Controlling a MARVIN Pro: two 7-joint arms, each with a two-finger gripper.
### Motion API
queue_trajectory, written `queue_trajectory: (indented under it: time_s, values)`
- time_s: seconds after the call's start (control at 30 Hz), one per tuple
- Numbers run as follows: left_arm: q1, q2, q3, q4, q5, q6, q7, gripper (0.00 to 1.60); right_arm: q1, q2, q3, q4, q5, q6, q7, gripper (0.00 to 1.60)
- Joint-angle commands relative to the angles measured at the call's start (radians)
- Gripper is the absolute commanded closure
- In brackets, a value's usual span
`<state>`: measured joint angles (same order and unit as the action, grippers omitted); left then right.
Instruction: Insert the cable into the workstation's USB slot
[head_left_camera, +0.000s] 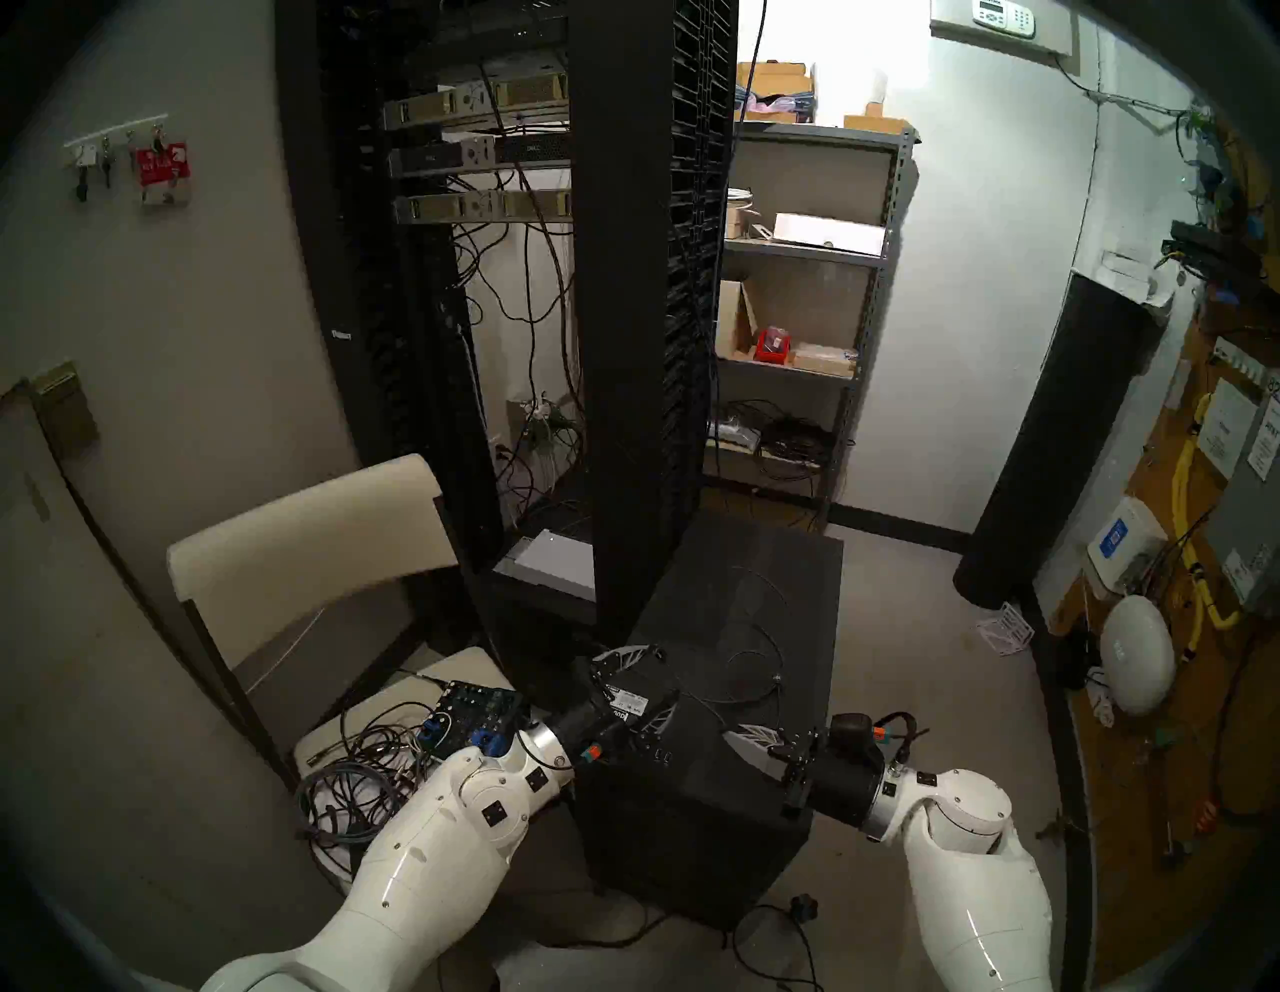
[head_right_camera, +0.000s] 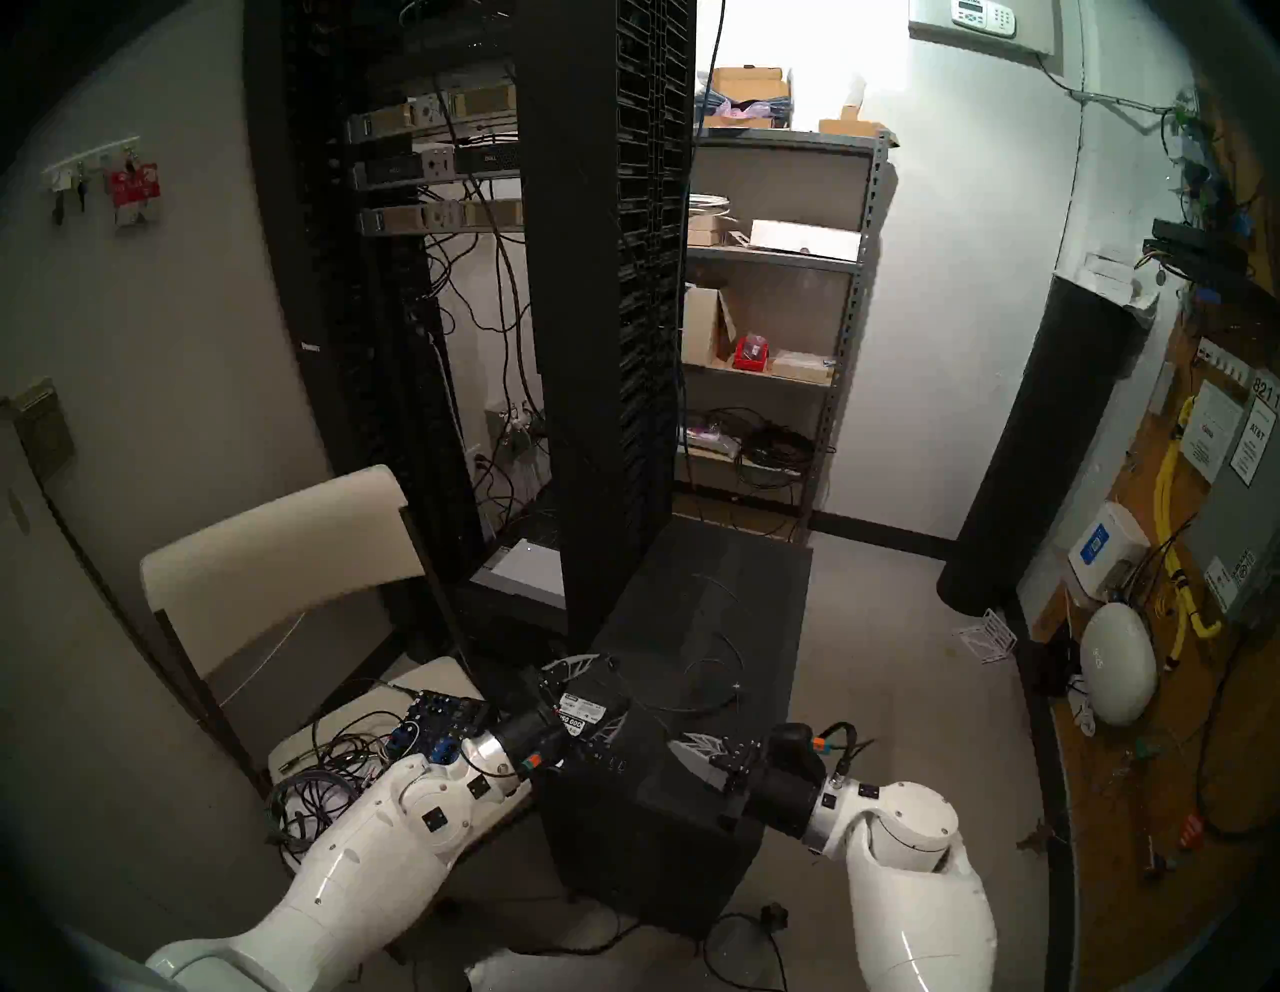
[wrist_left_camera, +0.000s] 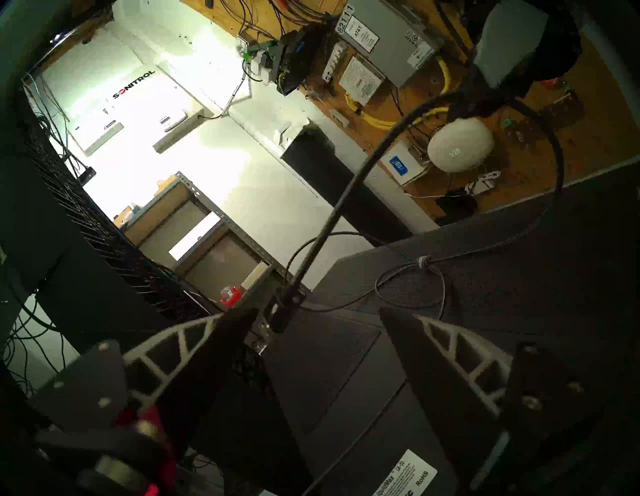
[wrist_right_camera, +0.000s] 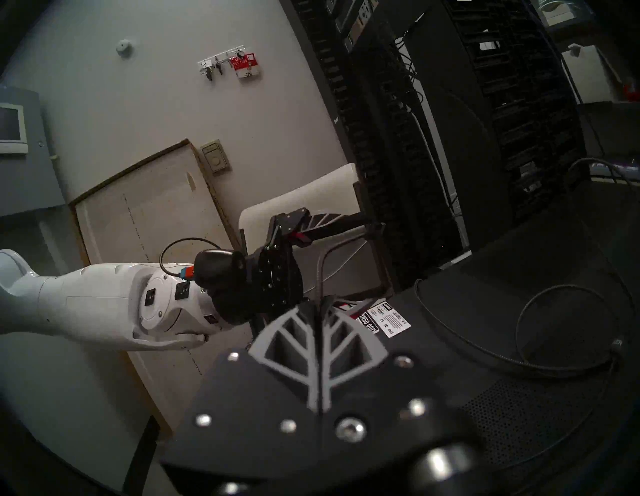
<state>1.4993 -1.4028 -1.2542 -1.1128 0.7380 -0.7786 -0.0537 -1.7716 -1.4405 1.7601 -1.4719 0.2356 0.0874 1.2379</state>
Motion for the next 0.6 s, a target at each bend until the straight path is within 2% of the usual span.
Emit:
queue_trajectory:
  time_s: [0.0,0.17,0.2,0.3,0.4,0.53,0.57]
  values:
    - [-0.014,-0.014,-0.006,-0.008,0.027,-0.011,0.052,0.20,0.007,0.001,-0.003,-0.017,0.007,-0.002,0.012,1.60]
    - [-0.019,-0.017,-0.009,-0.005,0.041,-0.013,0.068,0.23,0.005,0.001,-0.001,-0.018,0.005,0.000,0.015,1.60]
    - [-0.020,-0.018,-0.010,-0.005,0.043,-0.013,0.069,0.31,0.004,0.001,-0.001,-0.017,0.005,0.000,0.016,1.60]
    - [-0.021,-0.019,-0.012,-0.003,0.042,-0.017,0.068,0.33,0.004,0.001,0.000,-0.017,0.006,0.002,0.018,1.60]
    - [-0.021,-0.019,-0.013,-0.003,0.045,-0.018,0.068,0.48,0.003,0.000,0.001,-0.017,0.007,0.002,0.021,1.60]
    - [-0.022,-0.022,-0.015,0.001,0.056,-0.026,0.082,0.90,0.002,-0.001,0.002,-0.018,0.008,0.003,0.024,1.60]
    - [-0.022,-0.022,-0.015,0.001,0.055,-0.028,0.082,0.93,0.002,-0.002,0.002,-0.019,0.007,0.003,0.023,1.60]
